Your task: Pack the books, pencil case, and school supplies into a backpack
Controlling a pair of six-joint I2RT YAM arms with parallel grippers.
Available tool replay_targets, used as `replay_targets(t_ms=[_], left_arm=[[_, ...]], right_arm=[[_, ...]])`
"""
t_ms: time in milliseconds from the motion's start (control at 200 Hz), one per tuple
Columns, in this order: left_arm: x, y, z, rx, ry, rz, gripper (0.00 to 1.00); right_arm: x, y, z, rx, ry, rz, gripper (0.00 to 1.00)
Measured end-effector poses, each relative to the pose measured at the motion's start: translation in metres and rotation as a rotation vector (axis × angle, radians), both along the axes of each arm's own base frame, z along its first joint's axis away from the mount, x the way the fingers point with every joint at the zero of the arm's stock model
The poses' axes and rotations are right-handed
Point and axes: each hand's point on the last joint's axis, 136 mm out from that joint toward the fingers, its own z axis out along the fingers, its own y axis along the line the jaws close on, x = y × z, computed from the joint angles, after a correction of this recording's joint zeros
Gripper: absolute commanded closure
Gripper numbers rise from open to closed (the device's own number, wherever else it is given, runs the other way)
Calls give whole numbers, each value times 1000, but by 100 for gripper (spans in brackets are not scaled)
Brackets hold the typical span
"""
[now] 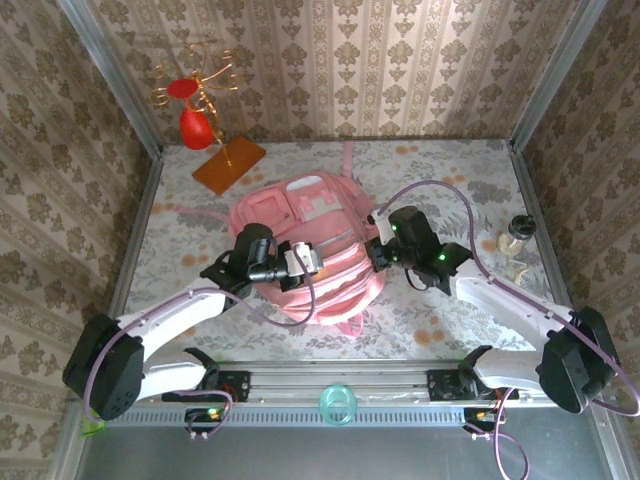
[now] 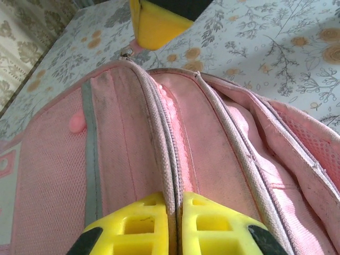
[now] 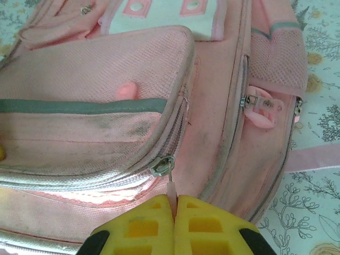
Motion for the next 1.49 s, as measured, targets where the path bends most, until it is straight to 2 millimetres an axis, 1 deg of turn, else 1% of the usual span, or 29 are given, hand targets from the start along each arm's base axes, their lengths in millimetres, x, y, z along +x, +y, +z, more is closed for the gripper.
replay_targets(t_ms=[110,165,205,280,355,395,445,490,530,585,665,710,785,850,915,960,1070,1125,1345,1405,1495], left_arm=[[4,-2,0,-12,6,-45,100],[8,0,-1,-18,7,-55,94],[11,4,-1,-20,3,-56,87],[20,11,0,-13,-8,-36,69],[32,20,0,1,-23,8,53],[35,22,-1,7,-19,25,47],[37,25,-2,10,-6,50,42],[36,24,1,7,-7,56,36],[34,21,5,3,-13,58,32],[27,15,12,-7,-27,48,31],[15,1,23,-9,-50,13,30],[11,-9,30,-9,-59,-8,30],[11,-23,39,-9,-78,-24,31],[14,-34,40,4,-80,-29,34],[18,-41,34,27,-68,-26,36],[21,-46,26,48,-52,-25,39],[29,-49,6,101,-18,-8,45],[30,-50,0,114,-9,-7,51],[30,-49,-2,124,-29,-12,94],[28,-47,-2,120,-41,-20,98],[24,-41,-3,109,-58,-35,99]], right_arm=[[-5,-6,-1,11,-4,-4,100],[-8,-5,-1,26,-6,7,100],[-11,-4,0,40,-11,18,100],[-13,0,1,66,-16,37,100],[-15,4,1,84,-10,47,100],[-16,7,1,92,-11,55,100],[-17,11,2,100,-15,66,100],[-19,16,3,107,-15,78,100],[-19,19,3,111,-17,85,100],[-20,22,2,116,-12,93,100],[-21,26,2,125,-9,100,100],[-22,27,2,129,-10,103,100],[-22,30,4,138,-15,110,100],[-23,32,5,143,-18,114,100],[-23,32,5,144,-19,115,100],[-23,32,6,144,-19,115,100],[-23,33,6,146,-22,116,100],[-23,33,6,145,-21,116,100],[-23,28,-2,120,-12,104,100],[-22,25,-3,113,-15,96,100],[-21,25,-6,100,-13,103,100]])
